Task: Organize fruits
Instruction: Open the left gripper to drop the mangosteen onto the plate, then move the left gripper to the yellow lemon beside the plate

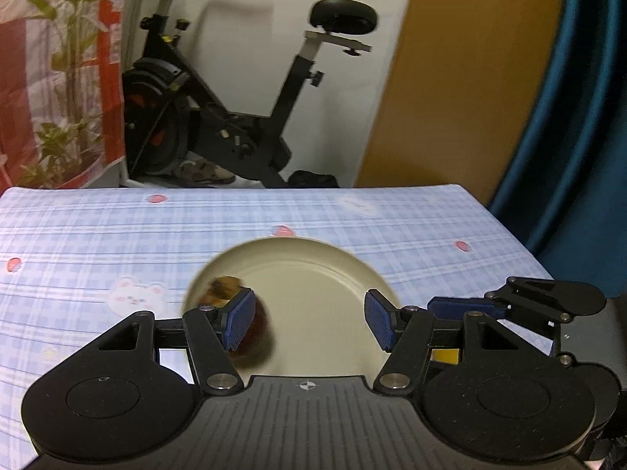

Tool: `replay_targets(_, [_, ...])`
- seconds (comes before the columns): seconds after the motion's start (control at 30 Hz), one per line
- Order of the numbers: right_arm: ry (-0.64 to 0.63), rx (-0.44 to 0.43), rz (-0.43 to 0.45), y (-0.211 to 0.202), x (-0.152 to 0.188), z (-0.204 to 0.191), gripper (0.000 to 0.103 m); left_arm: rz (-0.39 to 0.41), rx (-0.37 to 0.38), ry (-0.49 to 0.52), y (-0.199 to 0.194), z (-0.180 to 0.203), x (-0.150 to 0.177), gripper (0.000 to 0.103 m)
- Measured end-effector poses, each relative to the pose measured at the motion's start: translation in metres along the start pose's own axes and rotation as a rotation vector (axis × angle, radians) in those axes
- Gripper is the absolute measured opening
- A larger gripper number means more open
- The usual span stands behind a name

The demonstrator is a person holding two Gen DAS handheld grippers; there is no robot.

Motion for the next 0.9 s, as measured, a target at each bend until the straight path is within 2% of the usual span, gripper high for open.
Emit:
replay_targets(0.17, [-0.004,0.052,0.068,-0.024,0.012,0.017,0.066,-0.009,0.031,0.031,0.002,0.023,0.004,0.064])
replay_targets(0.37, [0.036,0.122,0.127,-0.043,0.030,0.047,0.066,-0.028,0.079,0.051,0.005,0.048,0.012,0.064])
replay_targets(0.6, [0.104,0.119,0.121,-0.044,0.061,0.062,0.066,-0.051,0.115,0.062,0.015,0.076,0.022,0.064])
replay_targets(0.9, [0.073,0.086,0.134,-0.042,0.067,0.053,0.066,-0.087,0.137,0.066,0.026,0.095,0.039,0.064])
Point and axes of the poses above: each gripper's, at about its wrist camera, not at the fingertips, and y roughly the way its jaws point, z to its right, x to its underside, the point moved 8 cm from there along y, roughly the way its jaws point, and after that the axes turned 1 degree about z, right-handed, at the moved point
